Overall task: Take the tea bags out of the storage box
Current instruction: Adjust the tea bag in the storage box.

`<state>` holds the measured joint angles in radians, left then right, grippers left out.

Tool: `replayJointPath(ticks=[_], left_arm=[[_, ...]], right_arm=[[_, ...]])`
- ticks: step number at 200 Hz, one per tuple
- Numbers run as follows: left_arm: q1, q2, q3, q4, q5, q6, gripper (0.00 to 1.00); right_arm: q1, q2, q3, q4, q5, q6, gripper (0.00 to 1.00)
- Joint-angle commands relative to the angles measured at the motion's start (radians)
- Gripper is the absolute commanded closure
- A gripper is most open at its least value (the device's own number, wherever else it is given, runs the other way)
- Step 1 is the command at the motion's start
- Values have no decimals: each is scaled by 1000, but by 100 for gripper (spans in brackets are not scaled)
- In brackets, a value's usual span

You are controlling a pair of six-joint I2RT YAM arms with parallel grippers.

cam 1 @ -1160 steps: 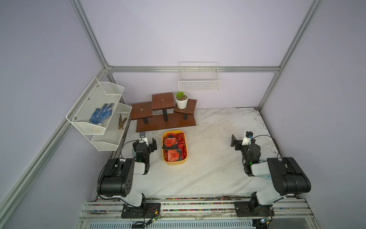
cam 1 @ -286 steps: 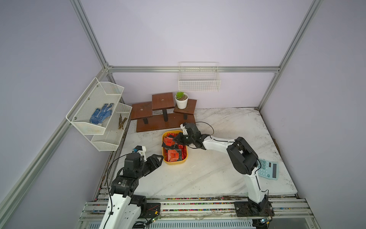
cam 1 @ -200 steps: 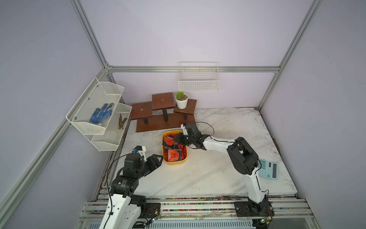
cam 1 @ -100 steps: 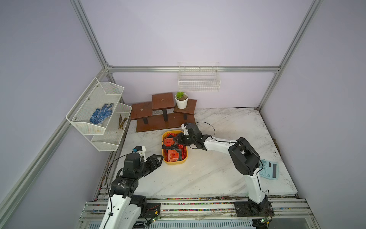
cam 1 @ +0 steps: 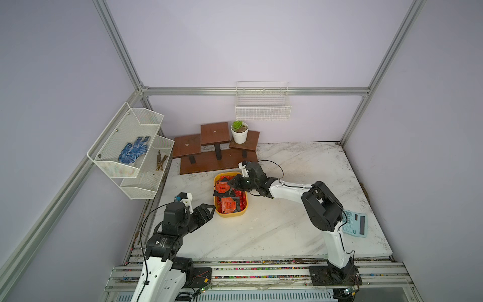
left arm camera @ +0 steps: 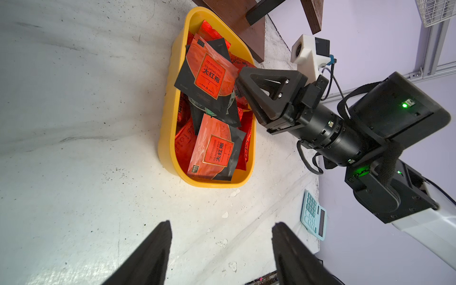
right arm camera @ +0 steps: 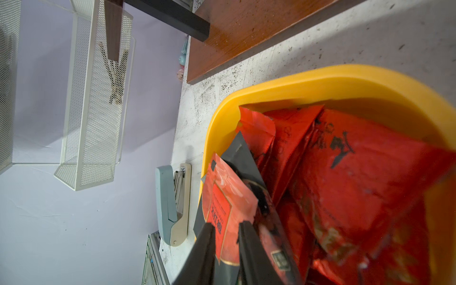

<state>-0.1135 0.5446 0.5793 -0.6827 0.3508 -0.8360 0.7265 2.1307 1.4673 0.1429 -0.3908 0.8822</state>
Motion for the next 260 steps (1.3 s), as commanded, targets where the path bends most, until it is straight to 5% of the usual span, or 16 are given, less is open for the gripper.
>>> replayJointPath(ticks=[1, 260], left_arm=[[-3, -5, 18, 1, -10, -9, 32], [-3, 8, 14, 8, -10, -13, 32]], right_arm=[[2, 23, 27, 27, -11, 11, 77], [1, 34, 37, 17, 17, -6, 71]])
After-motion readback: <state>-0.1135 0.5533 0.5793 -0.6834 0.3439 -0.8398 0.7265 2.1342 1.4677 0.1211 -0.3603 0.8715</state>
